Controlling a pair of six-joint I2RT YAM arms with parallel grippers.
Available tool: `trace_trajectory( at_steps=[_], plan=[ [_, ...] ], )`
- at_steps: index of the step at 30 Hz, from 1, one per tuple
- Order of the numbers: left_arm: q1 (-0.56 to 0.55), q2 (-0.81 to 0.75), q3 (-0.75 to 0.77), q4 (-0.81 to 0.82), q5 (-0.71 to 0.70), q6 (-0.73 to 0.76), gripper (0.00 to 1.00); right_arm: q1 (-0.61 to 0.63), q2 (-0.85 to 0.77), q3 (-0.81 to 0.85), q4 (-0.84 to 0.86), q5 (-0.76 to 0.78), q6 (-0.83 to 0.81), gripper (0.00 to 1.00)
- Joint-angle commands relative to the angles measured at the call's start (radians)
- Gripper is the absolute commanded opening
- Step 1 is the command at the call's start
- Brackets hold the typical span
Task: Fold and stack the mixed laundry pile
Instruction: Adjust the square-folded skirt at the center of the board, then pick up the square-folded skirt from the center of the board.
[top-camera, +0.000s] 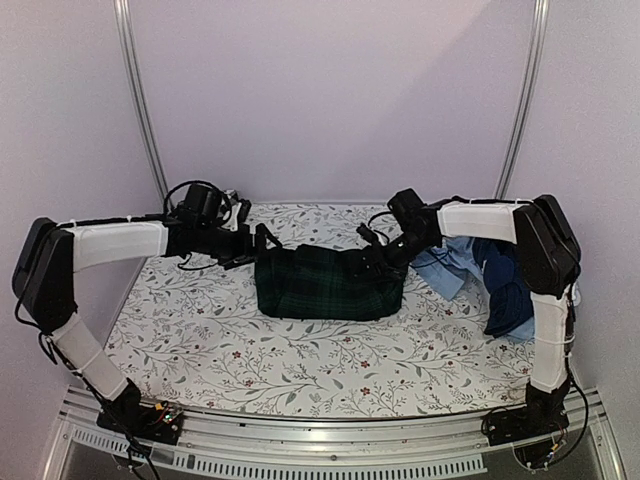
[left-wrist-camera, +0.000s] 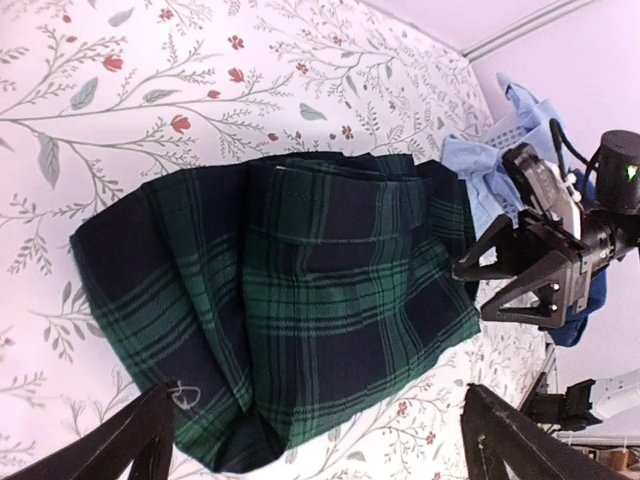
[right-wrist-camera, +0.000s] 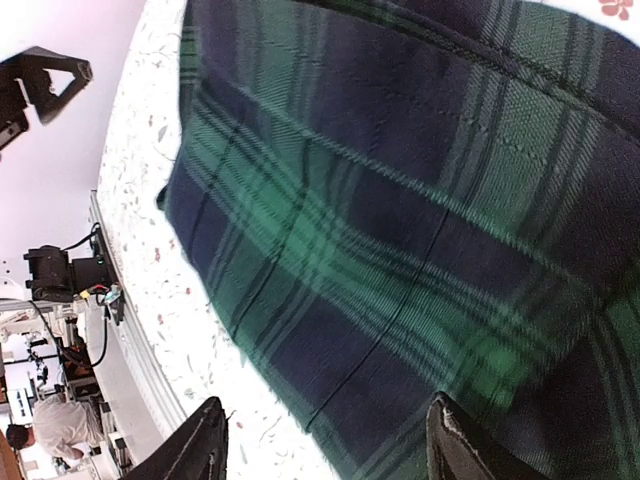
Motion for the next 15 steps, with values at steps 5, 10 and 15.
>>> trace_trajectory(
  at_steps=[5, 10, 15],
  plan=[
    [0.074, -0.146, -0.298, 0.100, 0.093, -0.174, 1.00, -0.081, -0.274, -0.262, -0.037, 0.015, 0.144, 0.76],
    [0.076, -0.100, -0.341, 0.195, 0.117, -0.216, 1.00, -0.095, -0.278, -0.326, -0.032, 0.041, 0.190, 0.93],
    [0.077, 0.003, -0.360, 0.338, 0.185, -0.273, 1.00, -0.123, -0.203, -0.334, 0.032, 0.007, 0.237, 0.99]
  ],
)
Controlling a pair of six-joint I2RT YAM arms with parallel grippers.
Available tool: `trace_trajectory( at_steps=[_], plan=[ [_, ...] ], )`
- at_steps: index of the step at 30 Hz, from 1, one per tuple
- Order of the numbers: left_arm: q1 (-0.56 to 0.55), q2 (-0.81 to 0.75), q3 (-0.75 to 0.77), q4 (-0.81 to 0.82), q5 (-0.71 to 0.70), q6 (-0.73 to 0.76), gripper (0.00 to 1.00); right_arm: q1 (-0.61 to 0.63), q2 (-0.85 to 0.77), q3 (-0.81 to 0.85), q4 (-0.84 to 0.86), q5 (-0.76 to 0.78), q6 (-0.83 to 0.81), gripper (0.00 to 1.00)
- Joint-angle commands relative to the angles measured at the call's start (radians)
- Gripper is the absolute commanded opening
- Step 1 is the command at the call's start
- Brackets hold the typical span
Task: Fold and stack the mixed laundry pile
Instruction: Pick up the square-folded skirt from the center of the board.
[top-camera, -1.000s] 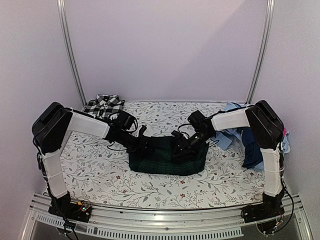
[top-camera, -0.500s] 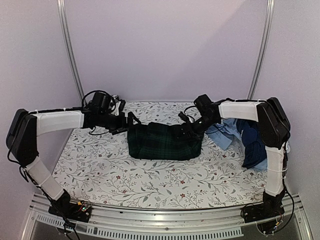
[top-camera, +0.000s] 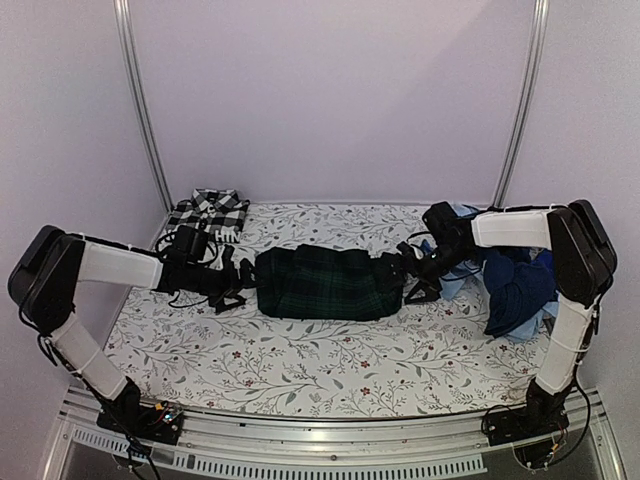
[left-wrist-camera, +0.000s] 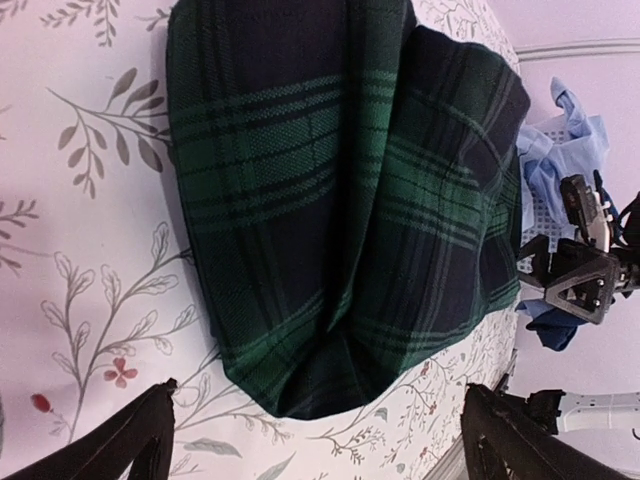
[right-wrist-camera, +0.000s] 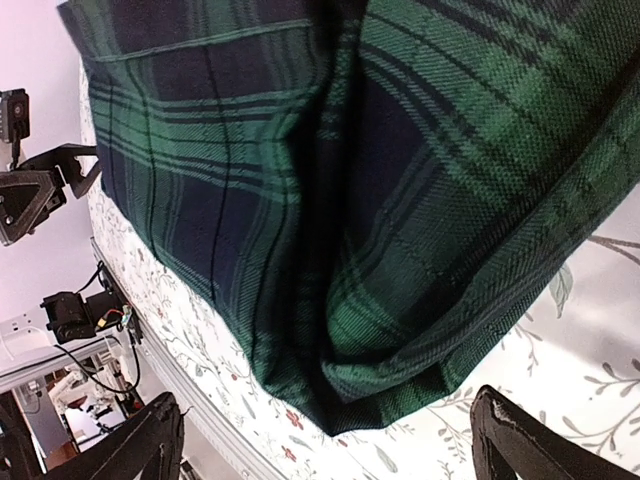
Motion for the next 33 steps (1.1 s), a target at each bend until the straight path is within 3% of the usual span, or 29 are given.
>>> trace_trajectory(
  at_steps=[1, 12, 21, 30, 33],
  plan=[
    [0.006, 0.097, -0.023, 0.195, 0.088, -0.074, 1.00, -0.022, 0.067, -0.003, 0.070, -0.024, 0.069, 0.99],
    [-0.021, 0.305, 0.000, 0.413, 0.190, -0.152, 1.00, -0.022, 0.214, 0.084, 0.128, -0.080, 0.081, 0.93],
    [-0.093, 0.431, 0.129, 0.450, 0.209, -0.162, 0.99, 0.034, 0.298, 0.167, 0.117, -0.109, 0.056, 0.81],
    [-0.139, 0.475, 0.300, 0.345, 0.164, -0.095, 0.68, 0.095, 0.372, 0.237, 0.164, -0.138, 0.096, 0.72],
    [-0.145, 0.492, 0.329, 0.348, 0.176, -0.095, 0.65, 0.104, 0.397, 0.262, 0.180, -0.150, 0.115, 0.69]
  ],
)
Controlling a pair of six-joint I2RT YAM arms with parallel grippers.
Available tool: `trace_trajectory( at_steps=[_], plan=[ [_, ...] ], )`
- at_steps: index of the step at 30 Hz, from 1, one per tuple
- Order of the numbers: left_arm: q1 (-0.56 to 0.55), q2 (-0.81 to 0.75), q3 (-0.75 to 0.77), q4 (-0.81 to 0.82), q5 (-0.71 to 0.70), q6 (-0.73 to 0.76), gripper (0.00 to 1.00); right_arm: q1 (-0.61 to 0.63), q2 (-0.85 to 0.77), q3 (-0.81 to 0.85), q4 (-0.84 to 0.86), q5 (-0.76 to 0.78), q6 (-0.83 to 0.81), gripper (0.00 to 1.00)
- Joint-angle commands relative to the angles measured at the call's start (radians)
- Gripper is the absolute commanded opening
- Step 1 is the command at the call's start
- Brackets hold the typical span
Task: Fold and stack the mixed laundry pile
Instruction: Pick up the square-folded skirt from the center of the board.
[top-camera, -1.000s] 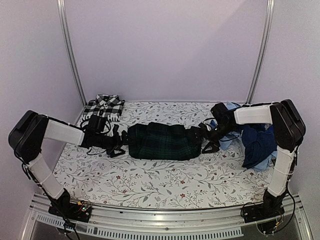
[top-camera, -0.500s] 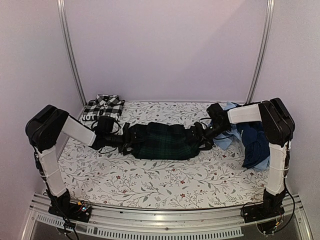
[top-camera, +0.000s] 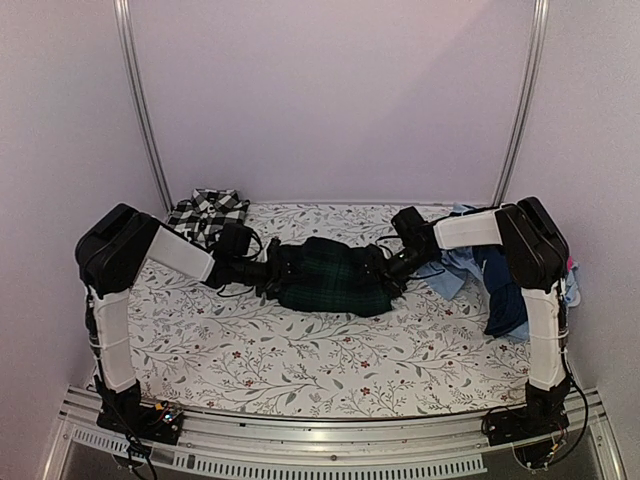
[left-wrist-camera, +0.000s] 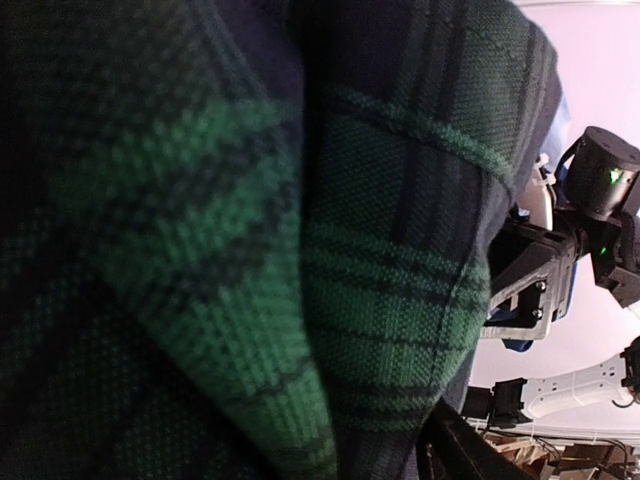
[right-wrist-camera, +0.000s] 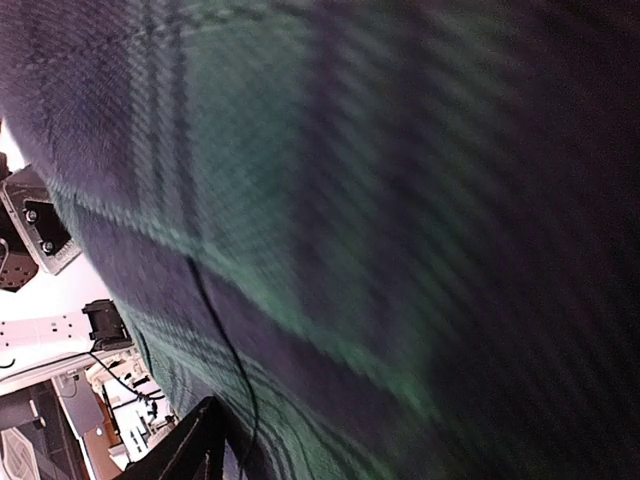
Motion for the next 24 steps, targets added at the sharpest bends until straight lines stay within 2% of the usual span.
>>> trace_trajectory(
  at_steps=[1, 5, 8, 10, 14, 17, 18, 24],
  plan=[
    [-0.031, 0.030, 0.055, -0.009, 0.013, 0.017, 0.67, 0.039, 0.080, 0.037, 0.034, -0.002, 0.028, 0.68],
    [-0.034, 0.062, 0.057, 0.043, 0.030, -0.024, 0.71, 0.042, 0.105, 0.053, 0.027, -0.003, 0.025, 0.66],
    [-0.034, 0.081, 0.056, 0.054, 0.020, -0.049, 0.66, 0.042, 0.109, 0.052, 0.025, -0.002, 0.018, 0.66],
    [-0.033, 0.082, 0.062, 0.048, 0.000, -0.049, 0.57, 0.042, 0.110, 0.051, 0.024, 0.003, 0.015, 0.66],
    [-0.026, 0.061, 0.089, 0.011, -0.022, -0.023, 0.28, 0.037, 0.109, 0.054, 0.020, 0.016, 0.011, 0.71],
    [-0.016, 0.055, 0.164, -0.111, -0.019, 0.052, 0.03, 0.017, 0.093, 0.051, 0.020, 0.031, 0.011, 0.75],
    [-0.015, 0.055, 0.199, -0.171, -0.025, 0.087, 0.00, 0.009, 0.085, 0.049, 0.018, 0.034, 0.013, 0.77],
    [0.014, 0.063, 0.451, -0.601, -0.173, 0.316, 0.00, -0.052, -0.006, 0.037, -0.014, 0.057, -0.002, 0.90]
  ],
)
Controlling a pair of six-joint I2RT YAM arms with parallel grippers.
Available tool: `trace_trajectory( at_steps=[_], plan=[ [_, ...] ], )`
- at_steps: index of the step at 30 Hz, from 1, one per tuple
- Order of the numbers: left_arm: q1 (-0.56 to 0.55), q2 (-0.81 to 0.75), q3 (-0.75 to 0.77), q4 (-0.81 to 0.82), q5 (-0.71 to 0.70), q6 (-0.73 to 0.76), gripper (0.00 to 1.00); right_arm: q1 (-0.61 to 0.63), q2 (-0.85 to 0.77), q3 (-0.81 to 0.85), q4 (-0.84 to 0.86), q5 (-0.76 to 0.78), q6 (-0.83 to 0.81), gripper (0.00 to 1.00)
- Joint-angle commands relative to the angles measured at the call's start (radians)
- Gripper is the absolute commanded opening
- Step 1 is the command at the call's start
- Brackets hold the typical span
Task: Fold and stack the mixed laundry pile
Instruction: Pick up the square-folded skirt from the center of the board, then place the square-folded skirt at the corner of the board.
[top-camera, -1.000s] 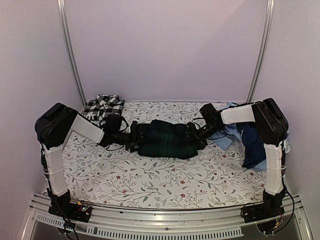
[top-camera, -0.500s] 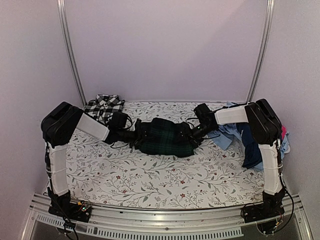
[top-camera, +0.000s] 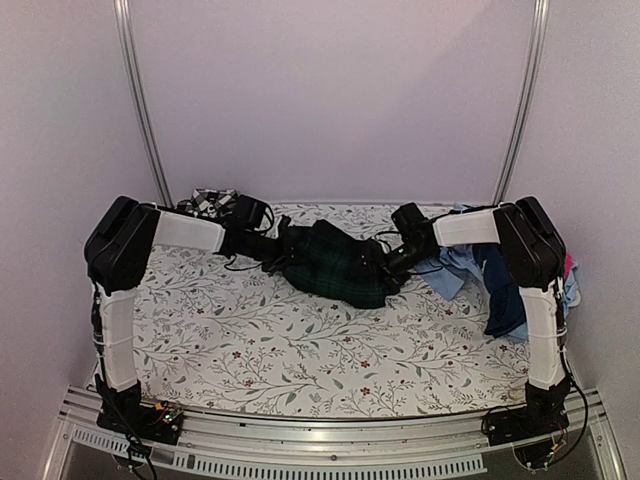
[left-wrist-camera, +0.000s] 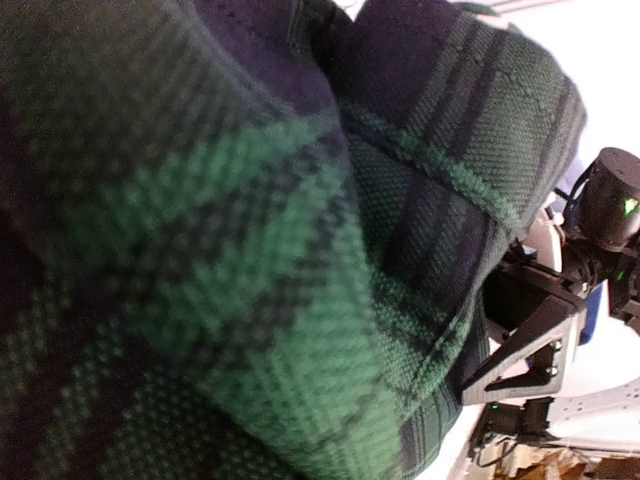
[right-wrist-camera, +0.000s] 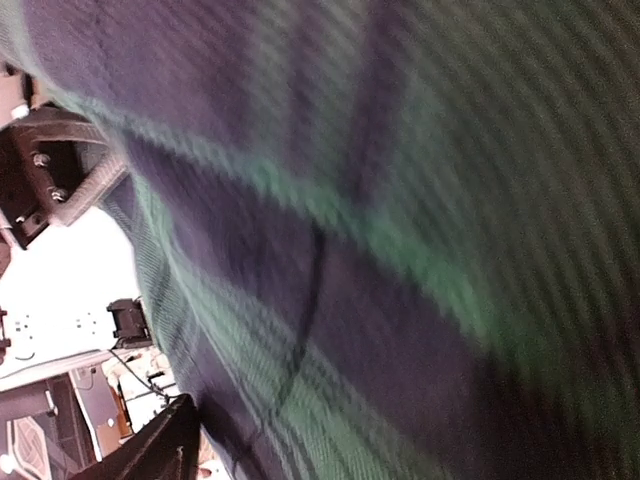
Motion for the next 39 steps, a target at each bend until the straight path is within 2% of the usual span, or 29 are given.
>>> trace_trajectory(
  at_steps=[1, 2, 8, 18, 25, 32, 39],
  plan=[
    [0.027, 0.005, 0.193, -0.347, -0.138, 0.211, 0.00, -0.053, -0.073, -0.028, -0.052, 0.121, -0.034, 0.95],
    [0.037, 0.009, 0.238, -0.400, -0.169, 0.239, 0.00, -0.060, -0.089, -0.038, -0.060, 0.131, -0.039, 0.99],
    [0.109, 0.060, 0.470, -0.622, -0.342, 0.366, 0.00, -0.086, -0.173, -0.087, -0.121, 0.172, -0.093, 0.99],
    [0.245, 0.121, 0.777, -0.724, -0.454, 0.477, 0.00, -0.088, -0.194, -0.116, -0.158, 0.182, -0.125, 0.99],
    [0.278, 0.205, 1.052, -0.838, -0.482, 0.578, 0.00, -0.088, -0.179, -0.088, -0.173, 0.185, -0.129, 0.99],
    [0.303, 0.135, 1.052, -0.845, -0.520, 0.663, 0.00, -0.088, -0.160, -0.066, -0.174, 0.181, -0.125, 0.99],
    [0.313, 0.043, 0.964, -0.810, -0.470, 0.751, 0.00, -0.087, -0.129, -0.034, -0.173, 0.164, -0.119, 0.99]
  ],
)
